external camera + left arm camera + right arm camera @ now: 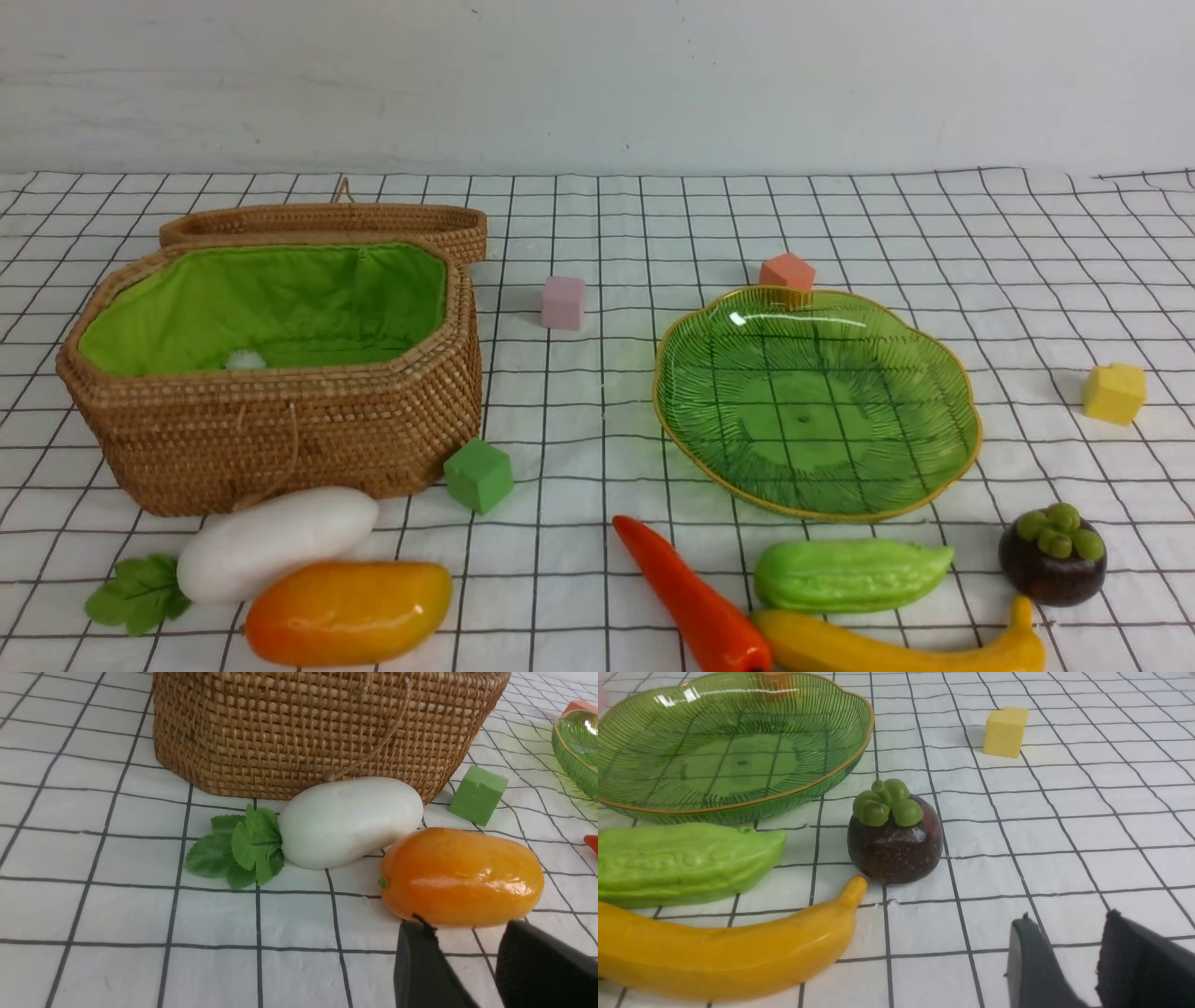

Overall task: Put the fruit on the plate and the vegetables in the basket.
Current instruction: Grab the mango with your left arm and place it on the right plate, then take a daikon with your left arm and place it on the basket on the left.

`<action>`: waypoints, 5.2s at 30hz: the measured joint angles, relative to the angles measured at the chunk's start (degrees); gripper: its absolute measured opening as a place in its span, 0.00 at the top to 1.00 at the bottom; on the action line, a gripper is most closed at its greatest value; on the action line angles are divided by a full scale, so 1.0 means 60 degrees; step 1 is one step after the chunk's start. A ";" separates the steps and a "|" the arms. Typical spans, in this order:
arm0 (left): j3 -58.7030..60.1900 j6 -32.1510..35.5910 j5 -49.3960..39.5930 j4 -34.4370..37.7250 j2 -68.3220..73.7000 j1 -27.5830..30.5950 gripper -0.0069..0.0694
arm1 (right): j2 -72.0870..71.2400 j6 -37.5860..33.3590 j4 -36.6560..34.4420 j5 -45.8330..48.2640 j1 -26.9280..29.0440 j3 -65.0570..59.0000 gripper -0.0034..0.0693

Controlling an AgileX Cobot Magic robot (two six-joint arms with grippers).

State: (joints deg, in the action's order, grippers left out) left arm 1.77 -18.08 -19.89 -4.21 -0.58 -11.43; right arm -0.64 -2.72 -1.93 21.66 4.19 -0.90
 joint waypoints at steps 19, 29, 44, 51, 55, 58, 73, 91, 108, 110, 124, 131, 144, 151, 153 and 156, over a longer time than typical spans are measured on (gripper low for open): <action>-0.3473 -0.2144 0.5797 0.1830 0.0543 0.0000 0.60 | 0.0000 0.0000 0.0000 0.0000 0.0000 0.0000 0.62; -0.8806 -0.1479 -0.2463 0.1366 0.4679 0.0000 0.60 | 0.0000 0.0000 0.0000 0.0000 0.0000 0.0000 0.62; -0.9445 0.4050 -0.5978 0.2414 1.0062 -0.0595 0.46 | 0.0000 0.0000 0.0000 0.0000 0.0000 0.0000 0.62; -0.9467 0.6068 -0.5714 0.1382 1.2309 -0.2416 0.12 | 0.0000 0.0000 0.0000 0.0000 0.0000 0.0000 0.62; -0.9475 0.6448 -0.5004 0.0275 1.3370 -0.3000 0.04 | 0.0000 0.0000 0.0000 0.0000 0.0000 0.0000 0.62; -0.9475 0.6847 -0.4373 -0.0026 1.4261 -0.3238 0.03 | 0.0000 0.0000 0.0000 0.0000 0.0000 0.0000 0.62; -0.9522 0.6940 -0.3525 -0.0699 1.6117 -0.3236 0.07 | 0.0000 0.0000 0.0000 0.0000 0.0000 0.0000 0.62; -1.0310 0.6963 -0.4742 0.0702 1.6351 -0.3236 0.25 | 0.0000 0.0000 0.0000 0.0000 0.0000 0.0000 0.62; -1.6376 0.7223 -0.4772 0.4127 1.8065 -0.3675 0.25 | 0.0000 0.0000 0.0000 0.0000 0.0000 0.0000 0.62; -1.7234 0.7053 -0.4220 0.4140 1.8887 -0.3978 0.25 | 0.0000 0.0000 0.0000 0.0000 0.0000 0.0000 0.62; -1.9950 0.3074 -0.2918 0.2189 2.1975 -0.4566 0.14 | 0.0000 0.0000 0.0000 0.0000 0.0000 0.0000 0.62; -1.9993 0.3422 -0.4625 0.1961 2.0854 -0.4485 0.03 | 0.0000 0.0000 0.0000 0.0000 0.0000 0.0000 0.62; -1.7954 0.4899 -0.8510 0.1278 1.5918 -0.1846 0.22 | 0.0000 -0.0008 0.0000 0.0000 0.0000 0.0000 0.62; -1.2661 0.6244 -0.8196 0.1047 1.4961 -0.0574 0.26 | 0.0000 -0.0008 0.0000 0.0000 0.0000 0.0000 0.62; -1.1919 0.6341 -0.7634 0.0767 1.4992 -0.0518 0.26 | 0.0000 -0.0008 0.0000 0.0000 0.0000 0.0000 0.62; -1.1187 0.6369 -0.6765 0.0369 1.5068 -0.0497 0.26 | 0.0000 -0.0008 0.0000 0.0000 0.0000 0.0000 0.62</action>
State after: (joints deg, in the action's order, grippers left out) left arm -65.35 20.13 -60.48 -2.00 89.83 -14.41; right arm -0.64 -2.77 -1.93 21.66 4.19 -0.90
